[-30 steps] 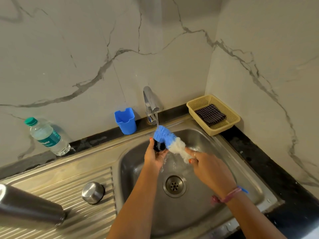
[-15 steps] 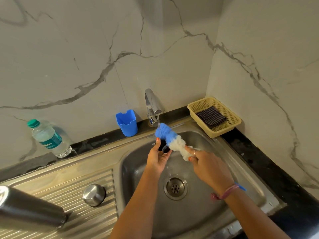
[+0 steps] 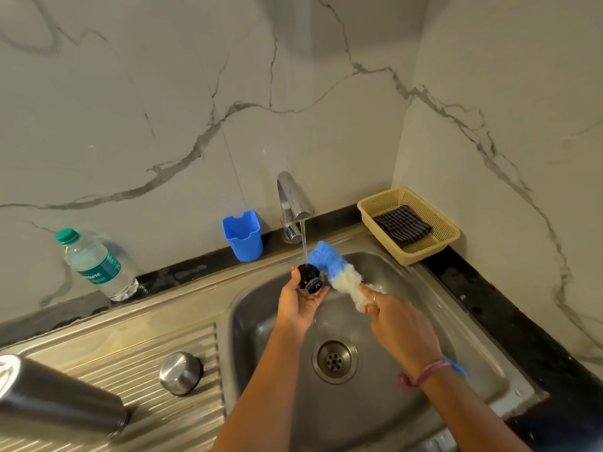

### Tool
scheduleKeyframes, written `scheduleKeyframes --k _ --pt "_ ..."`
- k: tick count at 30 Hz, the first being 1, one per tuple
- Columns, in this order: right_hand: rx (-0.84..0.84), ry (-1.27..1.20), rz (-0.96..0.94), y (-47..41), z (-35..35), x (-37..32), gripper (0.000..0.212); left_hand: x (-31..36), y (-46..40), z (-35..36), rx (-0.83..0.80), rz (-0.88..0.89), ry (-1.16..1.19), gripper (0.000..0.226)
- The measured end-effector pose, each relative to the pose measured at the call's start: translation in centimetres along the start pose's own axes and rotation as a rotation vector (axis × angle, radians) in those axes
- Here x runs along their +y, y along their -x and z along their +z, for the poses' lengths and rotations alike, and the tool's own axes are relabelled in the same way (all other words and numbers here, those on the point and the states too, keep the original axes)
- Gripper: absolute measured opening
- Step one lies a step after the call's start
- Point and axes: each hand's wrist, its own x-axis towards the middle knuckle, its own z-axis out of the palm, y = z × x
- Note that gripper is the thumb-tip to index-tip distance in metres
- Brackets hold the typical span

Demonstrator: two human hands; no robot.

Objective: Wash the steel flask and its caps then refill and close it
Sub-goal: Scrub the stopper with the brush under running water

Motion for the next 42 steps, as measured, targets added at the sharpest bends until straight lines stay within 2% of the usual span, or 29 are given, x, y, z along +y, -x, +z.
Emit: scheduleKeyframes --k 5,9,14,18,22,26,30,35,42 --pt "0.016 -0.016 -0.051 1.2 0.7 0.1 0.045 0.8 -0.3 0.1 0.028 -0.006 0.099 0.041" --pt "0.009 -0.042 -0.005 0.8 0.7 0.4 0.043 0.5 0.2 0.5 0.005 -0.024 0.068 0.042" --pt "0.044 -0.051 -0.069 2.1 1.1 -0.5 0.045 0.1 -0.3 0.7 -0.016 0.043 -0.005 0.040" --pt "0.009 -0.066 0.008 1.4 1.0 0.0 0.045 -0.1 -0.2 0.9 0.029 0.024 0.049 0.042" --pt "0.071 -0.016 -0.072 2.3 1.2 -0.5 0.047 -0.2 -0.5 0.9 0.071 0.010 0.079 0.046" --pt "0.057 -0.052 -0.015 1.6 1.3 0.2 0.046 0.1 -0.6 1.1 0.061 -0.003 0.090 0.053" --pt "0.068 -0.007 -0.084 2.5 1.5 -0.7 0.047 -0.1 -0.3 0.9 -0.002 0.029 -0.021 0.044" --pt "0.049 -0.053 0.005 1.4 1.6 0.6 0.045 0.3 0.2 1.1 -0.014 0.019 0.072 0.039" --pt "0.057 -0.039 -0.017 2.2 2.1 0.4 0.044 0.5 0.0 0.9 0.040 -0.021 0.072 0.037"
